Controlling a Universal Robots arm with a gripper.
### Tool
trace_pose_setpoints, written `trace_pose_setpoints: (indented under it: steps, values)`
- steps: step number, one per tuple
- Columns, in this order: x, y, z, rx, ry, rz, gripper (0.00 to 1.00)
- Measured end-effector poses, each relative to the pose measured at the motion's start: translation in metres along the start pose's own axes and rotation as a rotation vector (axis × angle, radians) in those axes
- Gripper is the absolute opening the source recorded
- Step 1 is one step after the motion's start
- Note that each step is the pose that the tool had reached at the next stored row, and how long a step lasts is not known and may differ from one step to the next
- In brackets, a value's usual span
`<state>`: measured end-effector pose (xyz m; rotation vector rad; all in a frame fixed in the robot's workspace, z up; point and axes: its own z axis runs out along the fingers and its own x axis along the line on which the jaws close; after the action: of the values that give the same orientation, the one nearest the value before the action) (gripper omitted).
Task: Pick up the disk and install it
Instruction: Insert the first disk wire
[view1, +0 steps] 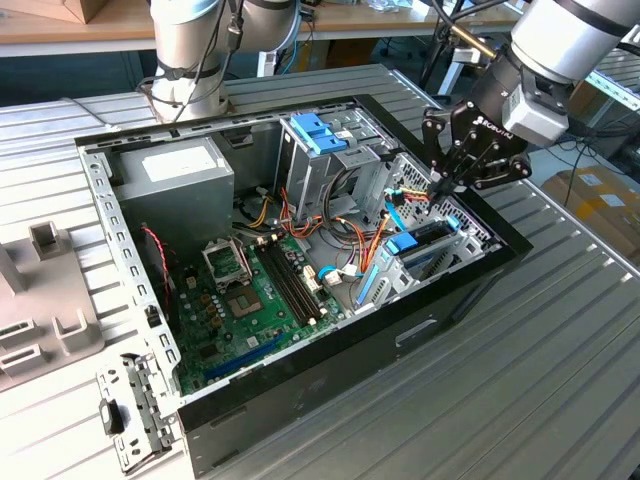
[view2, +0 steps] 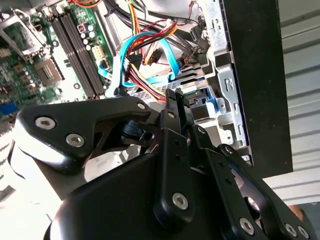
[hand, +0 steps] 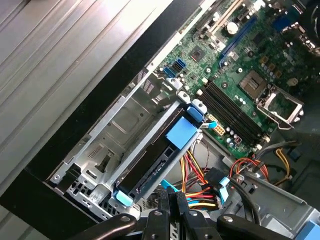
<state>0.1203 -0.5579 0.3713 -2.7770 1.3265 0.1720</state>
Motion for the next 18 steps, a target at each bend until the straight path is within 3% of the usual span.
trace_pose_setpoints:
  steps: [7,18]
  values:
    - [0.0003,0.0001,0.0016,0.0141,0.0006,0.111,0.17]
    - [0.0006,0.0002,0.0035,0.0309,0.0014,0.244,0.17]
